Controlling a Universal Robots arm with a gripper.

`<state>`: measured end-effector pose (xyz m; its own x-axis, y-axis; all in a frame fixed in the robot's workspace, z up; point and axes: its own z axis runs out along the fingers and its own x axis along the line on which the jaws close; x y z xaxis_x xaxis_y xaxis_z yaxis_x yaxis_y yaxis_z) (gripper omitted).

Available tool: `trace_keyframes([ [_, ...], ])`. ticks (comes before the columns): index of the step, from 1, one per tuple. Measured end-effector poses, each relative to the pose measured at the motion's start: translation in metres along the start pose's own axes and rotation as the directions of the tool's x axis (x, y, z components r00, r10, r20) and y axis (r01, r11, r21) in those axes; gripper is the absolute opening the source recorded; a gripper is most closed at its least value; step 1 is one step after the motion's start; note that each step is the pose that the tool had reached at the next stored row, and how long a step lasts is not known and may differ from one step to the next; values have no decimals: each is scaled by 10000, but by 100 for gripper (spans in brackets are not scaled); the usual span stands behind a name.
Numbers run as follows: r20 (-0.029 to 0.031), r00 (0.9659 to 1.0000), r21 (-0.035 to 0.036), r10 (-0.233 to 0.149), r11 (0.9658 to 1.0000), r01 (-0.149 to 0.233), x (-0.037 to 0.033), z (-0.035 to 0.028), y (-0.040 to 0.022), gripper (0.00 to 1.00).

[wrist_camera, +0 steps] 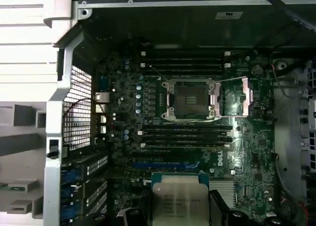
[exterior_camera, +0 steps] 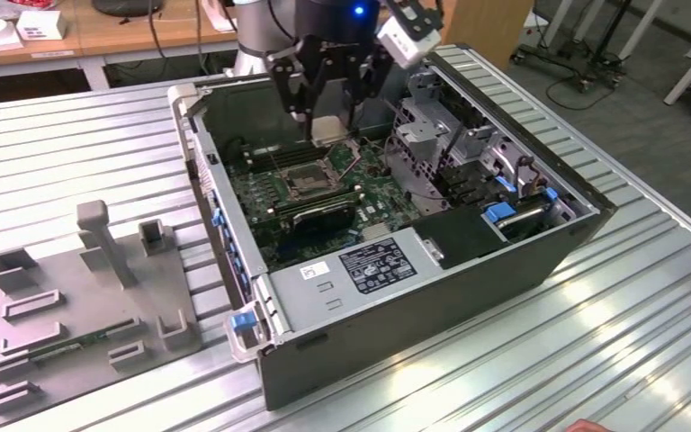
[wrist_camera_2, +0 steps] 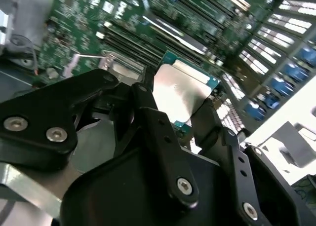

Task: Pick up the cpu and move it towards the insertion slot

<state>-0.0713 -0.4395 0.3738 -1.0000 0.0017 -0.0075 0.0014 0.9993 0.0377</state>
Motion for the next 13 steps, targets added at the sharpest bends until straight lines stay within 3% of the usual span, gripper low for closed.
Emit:
trace_keyframes([
  [3,0,10000,0,-1,10000,1,-104,5,5,54],
  [8,0,10000,-1,-1,10000,1,-216,11,10,54],
  [13,0,10000,0,0,10000,0,-229,11,11,54],
])
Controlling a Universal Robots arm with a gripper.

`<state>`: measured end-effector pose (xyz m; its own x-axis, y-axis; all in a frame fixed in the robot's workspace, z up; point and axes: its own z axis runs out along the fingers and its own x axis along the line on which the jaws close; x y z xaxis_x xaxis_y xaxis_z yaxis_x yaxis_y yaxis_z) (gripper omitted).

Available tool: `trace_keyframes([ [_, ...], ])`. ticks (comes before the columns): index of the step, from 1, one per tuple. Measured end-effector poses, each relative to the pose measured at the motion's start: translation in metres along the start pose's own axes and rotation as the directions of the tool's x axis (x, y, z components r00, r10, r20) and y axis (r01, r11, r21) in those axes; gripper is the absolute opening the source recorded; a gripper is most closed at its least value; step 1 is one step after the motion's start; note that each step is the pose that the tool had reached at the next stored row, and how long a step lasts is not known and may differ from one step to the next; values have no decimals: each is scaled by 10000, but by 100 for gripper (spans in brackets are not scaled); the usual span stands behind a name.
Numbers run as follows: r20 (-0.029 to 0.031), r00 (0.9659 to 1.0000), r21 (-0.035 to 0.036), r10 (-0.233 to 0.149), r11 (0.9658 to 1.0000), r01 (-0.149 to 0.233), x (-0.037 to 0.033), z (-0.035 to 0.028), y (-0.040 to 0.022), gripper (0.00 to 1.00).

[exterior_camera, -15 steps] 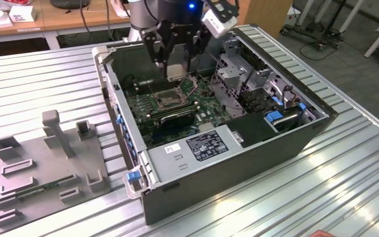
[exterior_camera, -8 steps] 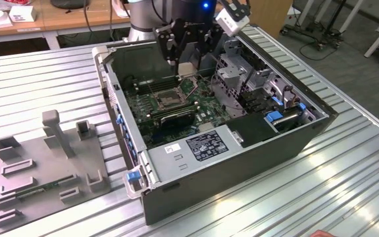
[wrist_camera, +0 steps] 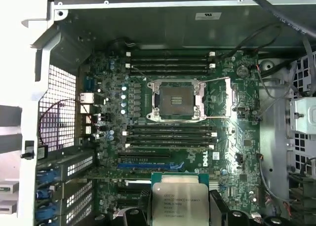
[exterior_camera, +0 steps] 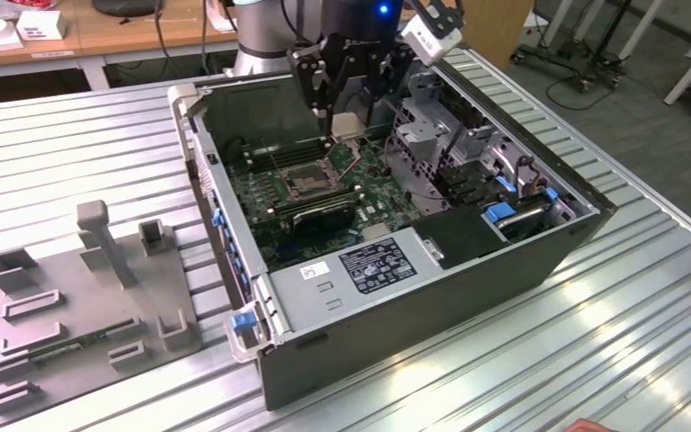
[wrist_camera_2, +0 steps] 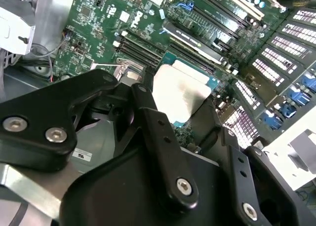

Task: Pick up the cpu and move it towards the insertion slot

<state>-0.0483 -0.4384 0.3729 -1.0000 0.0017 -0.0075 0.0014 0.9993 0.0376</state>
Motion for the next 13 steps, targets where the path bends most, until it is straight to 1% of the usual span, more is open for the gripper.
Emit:
trace_keyframes([
  [2,1,10000,1,0,10000,0,-1,2,29,54],
  [5,0,10000,0,-1,10000,1,0,10,111,54],
  [8,0,10000,0,-1,10000,1,0,21,209,54],
  [13,0,10000,0,0,10000,0,1,46,402,54],
])
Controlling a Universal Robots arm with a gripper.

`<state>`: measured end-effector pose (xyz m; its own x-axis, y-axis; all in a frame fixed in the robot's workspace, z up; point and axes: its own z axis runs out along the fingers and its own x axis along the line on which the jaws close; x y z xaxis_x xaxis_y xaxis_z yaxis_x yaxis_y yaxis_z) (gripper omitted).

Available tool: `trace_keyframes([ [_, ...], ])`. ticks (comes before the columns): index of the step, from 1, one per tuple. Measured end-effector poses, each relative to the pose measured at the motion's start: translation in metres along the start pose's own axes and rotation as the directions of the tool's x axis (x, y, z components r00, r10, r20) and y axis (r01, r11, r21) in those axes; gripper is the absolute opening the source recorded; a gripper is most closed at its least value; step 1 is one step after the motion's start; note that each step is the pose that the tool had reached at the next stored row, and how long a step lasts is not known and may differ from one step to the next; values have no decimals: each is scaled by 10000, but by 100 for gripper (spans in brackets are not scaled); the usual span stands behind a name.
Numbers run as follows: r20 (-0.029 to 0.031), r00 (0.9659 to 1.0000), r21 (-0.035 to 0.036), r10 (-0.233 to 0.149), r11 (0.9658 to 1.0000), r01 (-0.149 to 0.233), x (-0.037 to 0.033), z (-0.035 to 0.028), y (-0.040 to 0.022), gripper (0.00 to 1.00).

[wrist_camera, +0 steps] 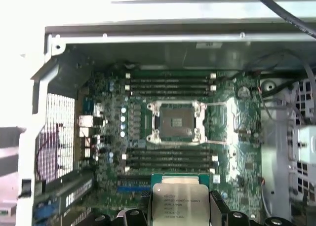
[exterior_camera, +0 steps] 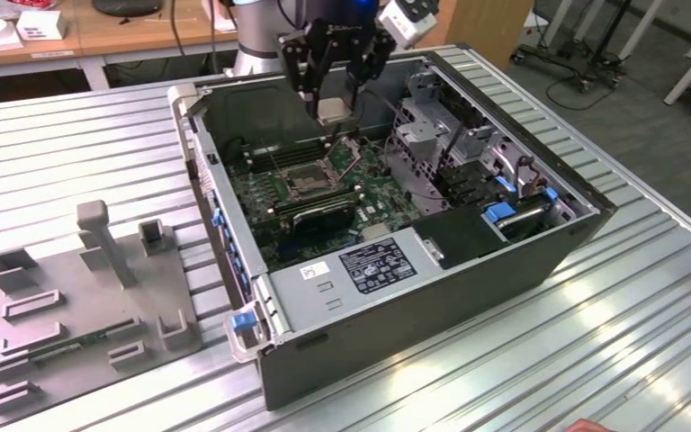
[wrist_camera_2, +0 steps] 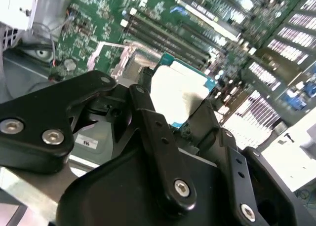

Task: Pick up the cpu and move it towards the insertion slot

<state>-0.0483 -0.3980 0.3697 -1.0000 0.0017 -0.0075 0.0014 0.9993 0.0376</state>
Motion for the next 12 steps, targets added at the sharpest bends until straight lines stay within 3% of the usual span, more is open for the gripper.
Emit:
trace_keyframes([
  [9,1,10000,-1,-1,10000,1,-5,85,303,54],
  [12,1,10000,-1,0,10000,0,-31,126,366,54],
])
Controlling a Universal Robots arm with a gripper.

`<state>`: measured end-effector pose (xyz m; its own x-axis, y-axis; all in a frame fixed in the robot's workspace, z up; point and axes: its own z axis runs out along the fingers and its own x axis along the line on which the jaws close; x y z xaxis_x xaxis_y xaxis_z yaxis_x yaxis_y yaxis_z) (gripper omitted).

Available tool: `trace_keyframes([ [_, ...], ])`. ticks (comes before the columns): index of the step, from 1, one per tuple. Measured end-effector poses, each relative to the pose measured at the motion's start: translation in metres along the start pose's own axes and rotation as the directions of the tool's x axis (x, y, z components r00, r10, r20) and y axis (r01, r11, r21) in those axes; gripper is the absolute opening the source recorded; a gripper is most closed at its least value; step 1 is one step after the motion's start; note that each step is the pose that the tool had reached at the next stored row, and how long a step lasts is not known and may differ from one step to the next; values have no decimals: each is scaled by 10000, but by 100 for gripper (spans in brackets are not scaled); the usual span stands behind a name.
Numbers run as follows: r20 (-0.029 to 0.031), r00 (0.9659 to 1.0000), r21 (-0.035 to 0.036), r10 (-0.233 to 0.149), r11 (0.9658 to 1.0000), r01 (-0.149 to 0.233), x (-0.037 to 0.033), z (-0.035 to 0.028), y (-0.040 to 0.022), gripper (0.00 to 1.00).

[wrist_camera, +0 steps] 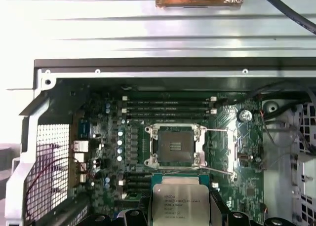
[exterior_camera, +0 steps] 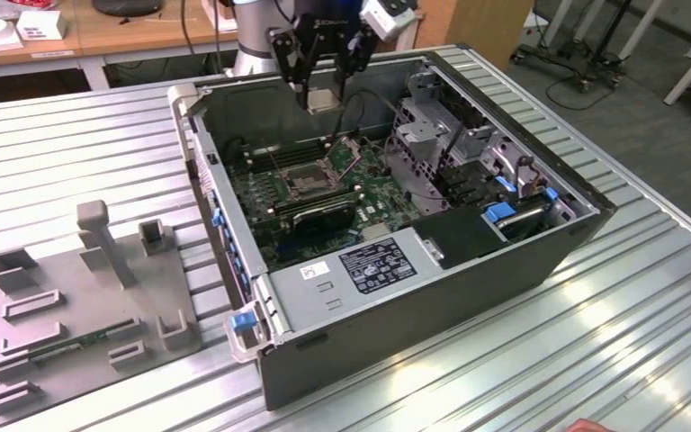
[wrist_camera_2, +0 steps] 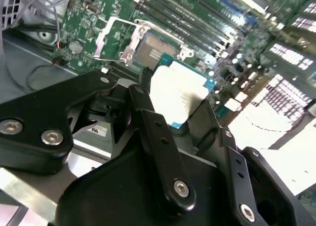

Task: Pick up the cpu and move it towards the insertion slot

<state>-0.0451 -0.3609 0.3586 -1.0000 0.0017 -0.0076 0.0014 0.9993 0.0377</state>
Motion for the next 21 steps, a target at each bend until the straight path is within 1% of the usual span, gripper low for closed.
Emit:
trace_keyframes([
  [4,-1,10000,1,-1,10000,1,-14,68,98,54],
  [6,-1,10000,1,1,10000,-1,-16,106,126,54],
  [12,-1,10000,1,8,10000,-8,-53,208,136,54],
  [15,-1,10000,2,9,10000,-9,-61,228,138,54],
  [18,0,10000,0,7,10000,-7,-66,261,155,54],
  [21,0,10000,1,6,10000,-6,-68,267,166,54],
])
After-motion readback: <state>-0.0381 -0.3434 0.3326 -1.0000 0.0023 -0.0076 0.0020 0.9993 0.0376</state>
